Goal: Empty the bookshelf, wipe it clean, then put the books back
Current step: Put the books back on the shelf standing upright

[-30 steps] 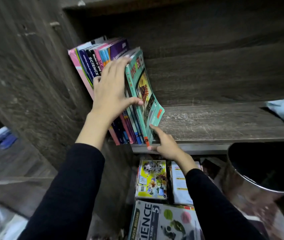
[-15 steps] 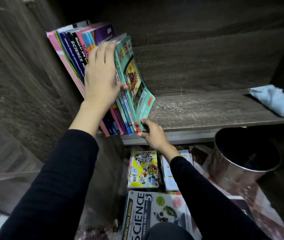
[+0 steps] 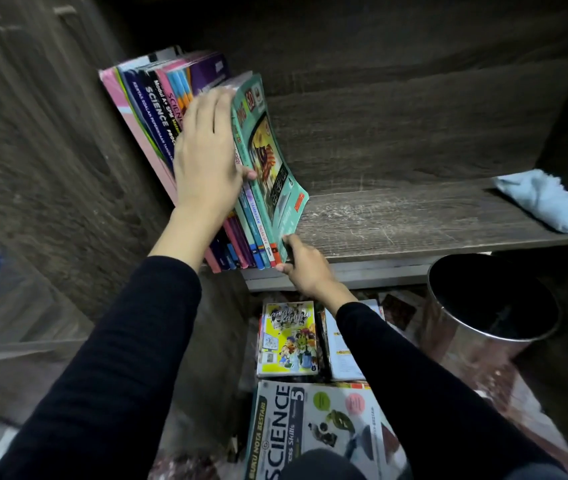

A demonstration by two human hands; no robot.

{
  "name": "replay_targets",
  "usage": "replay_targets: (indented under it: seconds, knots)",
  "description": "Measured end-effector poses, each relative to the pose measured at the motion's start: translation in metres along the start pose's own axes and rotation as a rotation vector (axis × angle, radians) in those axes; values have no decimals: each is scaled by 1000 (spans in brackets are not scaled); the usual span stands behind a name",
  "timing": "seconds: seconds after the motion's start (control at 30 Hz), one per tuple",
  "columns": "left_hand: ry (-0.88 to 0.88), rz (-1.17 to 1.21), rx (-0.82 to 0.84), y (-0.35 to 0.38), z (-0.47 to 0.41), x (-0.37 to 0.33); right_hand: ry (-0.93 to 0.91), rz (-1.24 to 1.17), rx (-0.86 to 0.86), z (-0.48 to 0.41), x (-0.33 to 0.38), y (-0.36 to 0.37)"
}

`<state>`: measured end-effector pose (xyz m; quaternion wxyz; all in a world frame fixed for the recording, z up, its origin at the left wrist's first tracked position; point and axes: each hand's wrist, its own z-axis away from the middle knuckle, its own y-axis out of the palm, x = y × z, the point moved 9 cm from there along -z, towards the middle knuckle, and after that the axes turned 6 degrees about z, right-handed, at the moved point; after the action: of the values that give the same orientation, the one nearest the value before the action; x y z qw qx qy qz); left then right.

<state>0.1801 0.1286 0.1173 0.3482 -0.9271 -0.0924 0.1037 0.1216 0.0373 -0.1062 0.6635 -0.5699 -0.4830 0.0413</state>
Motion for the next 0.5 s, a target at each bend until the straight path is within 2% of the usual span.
replay_targets:
  seconds: [0.1, 0.17, 0.23, 0.3, 0.4, 0.5]
  knots:
    - [-15, -24, 10, 6, 12, -3, -33, -94, -3, 5, 2, 2]
    - [46, -40, -42, 12, 35, -9, -130, -170, -96, 24, -2, -7]
    - [180, -17, -83, 29, 71, -19, -277, -83, -259, 53, -15, -17]
    - [269, 69, -37, 63, 114, -24, -322, 57, -266, 78, -47, -2]
    - [237, 188, 273, 141, 174, -24, -217, 186, -41, 101, -111, 48]
    - [167, 210, 725, 225, 238, -28, -53, 261, 188, 118, -164, 93]
